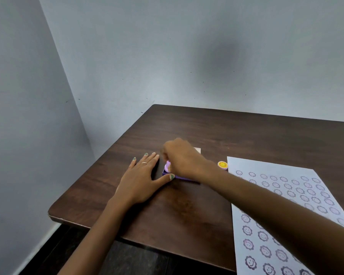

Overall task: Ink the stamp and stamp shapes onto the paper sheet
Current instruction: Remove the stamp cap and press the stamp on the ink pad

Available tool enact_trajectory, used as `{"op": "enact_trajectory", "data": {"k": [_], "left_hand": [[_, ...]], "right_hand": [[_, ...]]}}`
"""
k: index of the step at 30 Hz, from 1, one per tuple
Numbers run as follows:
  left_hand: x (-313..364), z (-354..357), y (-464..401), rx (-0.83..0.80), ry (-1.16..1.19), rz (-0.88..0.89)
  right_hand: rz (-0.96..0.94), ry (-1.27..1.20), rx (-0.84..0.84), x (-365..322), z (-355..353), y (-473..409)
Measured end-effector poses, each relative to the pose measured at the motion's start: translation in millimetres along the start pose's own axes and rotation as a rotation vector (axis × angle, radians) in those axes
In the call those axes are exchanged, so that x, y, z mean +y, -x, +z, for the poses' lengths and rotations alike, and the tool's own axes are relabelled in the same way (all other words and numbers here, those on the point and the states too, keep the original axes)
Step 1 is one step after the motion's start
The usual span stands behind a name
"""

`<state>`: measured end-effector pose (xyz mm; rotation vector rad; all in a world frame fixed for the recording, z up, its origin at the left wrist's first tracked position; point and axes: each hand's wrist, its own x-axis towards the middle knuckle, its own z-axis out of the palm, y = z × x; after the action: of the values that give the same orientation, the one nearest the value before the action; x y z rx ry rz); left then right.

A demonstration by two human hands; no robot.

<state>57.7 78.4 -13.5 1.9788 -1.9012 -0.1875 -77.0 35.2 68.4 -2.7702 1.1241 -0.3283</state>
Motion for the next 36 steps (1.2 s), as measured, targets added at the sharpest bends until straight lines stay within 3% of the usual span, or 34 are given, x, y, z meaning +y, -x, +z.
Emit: {"op": "enact_trajectory", "data": {"k": [2, 6, 12, 16, 22, 25, 28, 31, 36], "left_hand": [[-0.2, -0.1, -0.1, 0.004, 0.005, 0.007], [1.5, -0.9, 0.6, -0.009, -0.001, -0.014], [2.2, -1.7, 0.4, 0.000, 0.008, 0.002], [2.6, -1.5, 0.9, -0.005, 0.018, -0.012], [3.2, -3.2, 2.3, -0.011, 0.005, -0.016], [3.4, -4.4, 3.2, -0.014, -0.004, -0.012], [3.0, -3.9, 2.4, -0.018, -0.010, -0.011], [2.1, -1.8, 2.1, 0.003, 0.024, -0.005], [2.2, -1.8, 2.8, 0.039, 0.102, 0.005]], "right_hand": [[-0.013, 0.058, 0.016, -2.4, 7.3, 3.8], [0.108, -0.077, 0.038, 5.9, -3.9, -3.6], [0.024, 0.066, 0.033, -12.1, 5.0, 8.6], [0.127, -0.049, 0.047, -0.6, 1.7, -0.5], [0.102, -0.108, 0.047, 2.2, 2.2, 4.6], [0.084, -0.402, 0.111, 22.1, -13.7, 14.1], [0.155, -1.097, 0.144, 50.4, -31.1, 34.9], [0.172, -1.671, 0.035, 83.4, -39.2, 63.8], [0.207, -2.011, 0.042, 122.6, -39.3, 106.4]]}}
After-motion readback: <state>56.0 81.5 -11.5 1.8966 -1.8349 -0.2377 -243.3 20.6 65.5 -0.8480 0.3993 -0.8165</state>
